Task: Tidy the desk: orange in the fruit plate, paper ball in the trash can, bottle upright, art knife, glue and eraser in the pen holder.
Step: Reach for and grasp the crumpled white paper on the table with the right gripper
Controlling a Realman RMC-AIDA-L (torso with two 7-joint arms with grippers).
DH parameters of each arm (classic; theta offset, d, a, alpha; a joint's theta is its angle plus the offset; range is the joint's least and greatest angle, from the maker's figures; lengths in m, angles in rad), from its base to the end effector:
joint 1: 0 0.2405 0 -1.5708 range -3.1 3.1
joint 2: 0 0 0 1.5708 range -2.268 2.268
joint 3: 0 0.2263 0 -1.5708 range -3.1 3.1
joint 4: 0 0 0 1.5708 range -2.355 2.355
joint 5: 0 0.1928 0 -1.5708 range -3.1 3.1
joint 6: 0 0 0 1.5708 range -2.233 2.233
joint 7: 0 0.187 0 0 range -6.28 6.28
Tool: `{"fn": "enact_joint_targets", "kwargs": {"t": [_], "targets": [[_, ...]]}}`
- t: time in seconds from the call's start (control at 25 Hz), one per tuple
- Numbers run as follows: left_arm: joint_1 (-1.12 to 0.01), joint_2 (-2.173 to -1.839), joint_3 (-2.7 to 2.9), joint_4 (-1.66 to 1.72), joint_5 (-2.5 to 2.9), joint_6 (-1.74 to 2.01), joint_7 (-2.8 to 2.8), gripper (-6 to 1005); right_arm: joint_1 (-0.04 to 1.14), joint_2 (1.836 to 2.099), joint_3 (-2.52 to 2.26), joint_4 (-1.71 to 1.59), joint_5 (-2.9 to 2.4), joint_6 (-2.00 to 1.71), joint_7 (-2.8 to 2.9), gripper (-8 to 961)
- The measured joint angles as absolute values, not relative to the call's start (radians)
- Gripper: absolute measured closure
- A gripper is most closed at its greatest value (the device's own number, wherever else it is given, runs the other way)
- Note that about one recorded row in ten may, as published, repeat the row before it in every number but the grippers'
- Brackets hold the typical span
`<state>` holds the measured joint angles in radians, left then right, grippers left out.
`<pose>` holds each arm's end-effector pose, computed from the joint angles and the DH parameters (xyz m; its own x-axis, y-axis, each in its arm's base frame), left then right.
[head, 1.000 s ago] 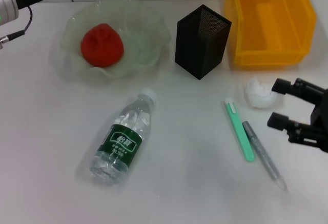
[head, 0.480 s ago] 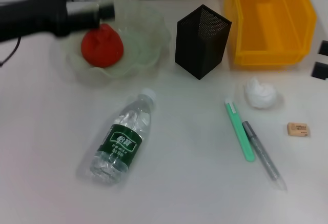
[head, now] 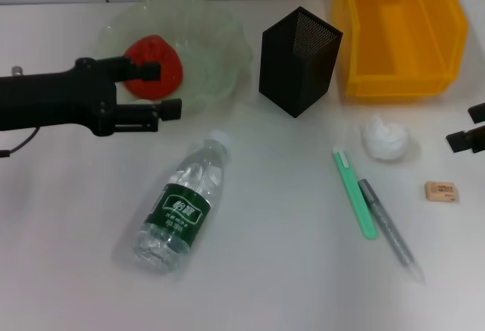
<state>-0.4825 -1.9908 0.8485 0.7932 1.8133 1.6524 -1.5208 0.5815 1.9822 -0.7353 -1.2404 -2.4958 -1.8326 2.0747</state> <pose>-0.1947 0.3176 0.0179 0.7945 0.3065 0.5242 0.4158 -0.9037 -0.1017 0.2342 0.3225 0.0709 0.7527 -0.6581 -0.0190 -0.6312 -0.7132 -0.3050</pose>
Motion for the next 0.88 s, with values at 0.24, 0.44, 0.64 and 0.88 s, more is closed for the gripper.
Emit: {"fn": "enact_joint_targets", "kwargs": {"t": [0.24,0.44,0.64,0.88], "targets": [[-0.484,-2.005,0.849,0.789,1.843,1.648,-1.519,169,0.645,2.078,-0.893,-1.188,-2.712,-1.613,2.122,121],[-0.480,-2.006,0.858,0.782,1.846,1.648,-1.518,173,0.672,2.083,-1.004,-1.067,-2.702,-1.483,2.160,120],[-0.480,-2.007,0.861,0.769,1.851,1.641,-1.500,177,0.687,2.083,-1.033,-1.032,-2.683,-1.410,2.168,122],[-0.487,-2.007,0.861,0.756,1.870,1.613,-1.494,181,0.706,2.082,-1.057,-0.984,-2.652,-1.372,2.168,124]]}}
